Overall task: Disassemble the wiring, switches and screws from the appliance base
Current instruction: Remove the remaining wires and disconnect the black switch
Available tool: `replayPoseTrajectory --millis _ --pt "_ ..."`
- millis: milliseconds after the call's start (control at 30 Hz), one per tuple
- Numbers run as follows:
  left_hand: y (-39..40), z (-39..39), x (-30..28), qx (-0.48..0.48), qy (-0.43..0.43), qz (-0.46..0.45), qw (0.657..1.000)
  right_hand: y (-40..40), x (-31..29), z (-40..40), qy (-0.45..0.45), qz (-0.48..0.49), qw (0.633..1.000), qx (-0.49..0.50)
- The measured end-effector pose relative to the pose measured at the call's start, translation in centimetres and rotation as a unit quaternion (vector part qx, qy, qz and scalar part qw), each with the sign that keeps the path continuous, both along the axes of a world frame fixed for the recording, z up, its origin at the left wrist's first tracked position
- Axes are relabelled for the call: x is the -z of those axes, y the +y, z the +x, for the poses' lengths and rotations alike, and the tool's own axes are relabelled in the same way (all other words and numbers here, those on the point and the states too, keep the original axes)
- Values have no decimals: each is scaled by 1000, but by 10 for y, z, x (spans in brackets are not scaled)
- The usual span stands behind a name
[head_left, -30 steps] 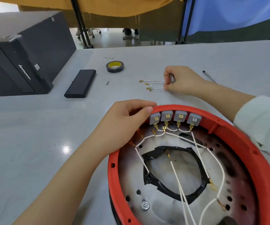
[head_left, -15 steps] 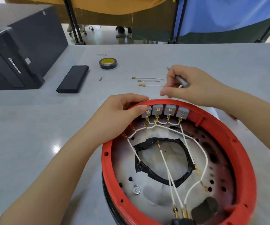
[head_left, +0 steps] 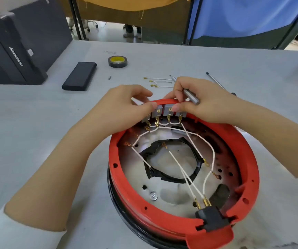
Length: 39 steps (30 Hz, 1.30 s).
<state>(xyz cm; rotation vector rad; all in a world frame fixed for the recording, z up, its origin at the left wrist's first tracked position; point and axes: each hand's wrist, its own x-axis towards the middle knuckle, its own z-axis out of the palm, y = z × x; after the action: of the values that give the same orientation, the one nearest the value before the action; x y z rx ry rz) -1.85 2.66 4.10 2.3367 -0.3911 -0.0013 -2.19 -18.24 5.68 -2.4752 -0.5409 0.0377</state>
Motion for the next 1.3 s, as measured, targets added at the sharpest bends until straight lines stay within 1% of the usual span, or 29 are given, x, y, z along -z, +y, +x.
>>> replayPoseTrajectory --millis 67,133,200,267,367,400,467,533,633,767,900,1000,1100,1300 --pt "-3 -2 1 29 -19 15 999 8 -1 6 -17 -16 1000 -10" --pt "-4 -2 2 51 -20 22 998 13 -2 10 -30 -24 999 -7" --pt "-3 0 2 52 -17 20 998 12 -4 8 -35 -9 999 12" --pt "-3 1 4 44 -23 26 998 10 -6 2 -31 78 996 31" --pt "-3 0 5 39 -30 33 998 5 -9 -14 -29 250 967 35" --pt "-3 0 5 39 -30 33 998 4 -8 -19 -17 280 959 34" --pt "-3 0 5 40 -30 35 998 2 -3 -25 21 307 951 37" --pt "-4 -1 5 43 -32 42 998 2 1 -24 43 302 951 45" --pt "-3 -1 5 50 -32 46 997 3 3 -20 49 293 952 69" --pt "-3 -2 5 45 -38 51 997 3 6 -19 33 305 947 95" --pt "-3 -3 6 35 -27 38 998 3 11 -21 -14 257 959 120" --pt "-3 -4 7 30 -23 32 999 0 10 -20 -57 245 954 164" --pt "-4 -4 7 25 -20 32 999 -2 10 -19 -53 265 946 180" --pt "-4 -4 6 22 -29 39 999 -1 12 -18 -47 227 956 178"
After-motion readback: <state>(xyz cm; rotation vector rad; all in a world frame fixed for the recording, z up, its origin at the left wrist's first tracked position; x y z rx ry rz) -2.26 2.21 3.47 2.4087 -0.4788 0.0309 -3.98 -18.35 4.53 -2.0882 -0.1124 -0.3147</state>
